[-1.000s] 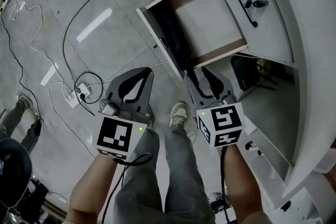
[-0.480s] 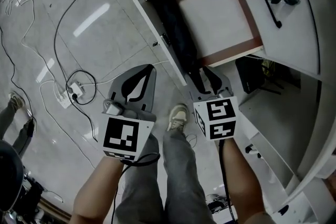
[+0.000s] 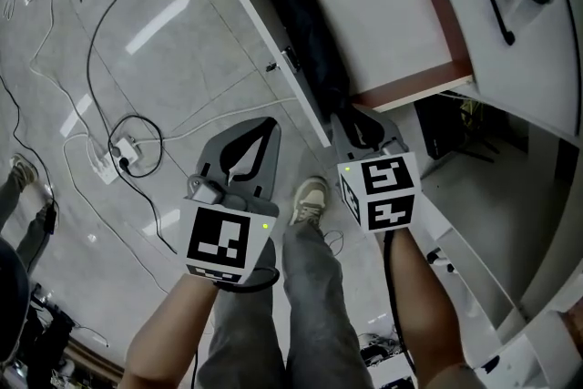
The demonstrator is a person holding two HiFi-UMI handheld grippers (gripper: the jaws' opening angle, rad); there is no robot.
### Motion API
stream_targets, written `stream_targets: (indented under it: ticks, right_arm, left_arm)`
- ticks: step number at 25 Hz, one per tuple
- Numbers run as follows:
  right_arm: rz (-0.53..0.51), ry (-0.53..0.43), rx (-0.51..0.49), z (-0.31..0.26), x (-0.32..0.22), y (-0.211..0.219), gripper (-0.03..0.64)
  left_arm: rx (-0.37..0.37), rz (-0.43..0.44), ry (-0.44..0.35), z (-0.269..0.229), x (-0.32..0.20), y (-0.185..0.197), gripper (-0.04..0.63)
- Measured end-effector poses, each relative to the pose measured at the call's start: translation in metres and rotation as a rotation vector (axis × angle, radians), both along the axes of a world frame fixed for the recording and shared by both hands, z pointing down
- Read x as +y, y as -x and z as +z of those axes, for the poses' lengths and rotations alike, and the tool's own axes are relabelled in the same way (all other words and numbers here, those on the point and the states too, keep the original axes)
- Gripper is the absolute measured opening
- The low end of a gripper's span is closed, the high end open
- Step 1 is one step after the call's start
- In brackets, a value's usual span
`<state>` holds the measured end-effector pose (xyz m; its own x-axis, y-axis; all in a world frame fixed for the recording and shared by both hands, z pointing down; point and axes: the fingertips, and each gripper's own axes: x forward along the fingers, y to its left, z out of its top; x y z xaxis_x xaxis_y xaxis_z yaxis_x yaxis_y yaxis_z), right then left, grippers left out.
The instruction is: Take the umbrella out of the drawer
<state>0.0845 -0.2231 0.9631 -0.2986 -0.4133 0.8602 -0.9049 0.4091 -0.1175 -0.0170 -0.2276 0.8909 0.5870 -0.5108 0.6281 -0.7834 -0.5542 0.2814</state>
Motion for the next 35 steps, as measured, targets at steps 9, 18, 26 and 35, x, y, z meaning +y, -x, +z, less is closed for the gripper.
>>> stream_targets:
  ticks: [9,18,26,35]
  right_arm:
    - [0.019,0.007,0.037,0.002,0.000,-0.001,0.040]
    - [0.066,0.038,0.039,0.003,0.000,-0.002,0.026]
    - [0.090,0.029,0.014,0.000,0.003,-0.005,0.025]
    - [0.100,-0.028,-0.014,-0.028,0.003,-0.006,0.022]
  left_arm:
    - [-0.011,0.000,0.004,0.012,0.000,0.003,0.008]
    - [-0.027,0.020,0.022,0.025,0.006,0.004,0.008]
    - [-0.026,0.033,0.023,0.026,0.010,0.001,0.008]
    - [-0.033,0.042,0.005,0.010,0.012,0.002,0.008]
